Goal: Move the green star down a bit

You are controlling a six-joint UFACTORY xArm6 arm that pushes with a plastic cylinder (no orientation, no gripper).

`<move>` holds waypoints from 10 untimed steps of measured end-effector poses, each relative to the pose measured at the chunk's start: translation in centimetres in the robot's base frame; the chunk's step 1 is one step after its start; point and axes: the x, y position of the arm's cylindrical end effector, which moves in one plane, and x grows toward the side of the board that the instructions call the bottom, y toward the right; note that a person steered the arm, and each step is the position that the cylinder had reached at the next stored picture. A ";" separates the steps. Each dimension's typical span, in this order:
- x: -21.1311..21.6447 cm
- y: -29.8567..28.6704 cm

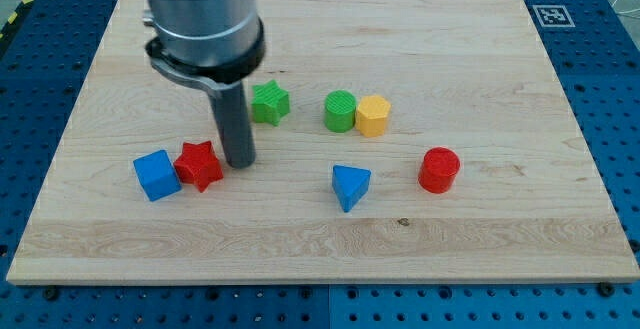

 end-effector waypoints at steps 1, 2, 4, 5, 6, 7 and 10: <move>-1.1 -3.7; -1.4 -6.4; -7.9 -8.6; -9.5 -3.6; -9.4 2.3; -9.3 6.2; -8.1 3.1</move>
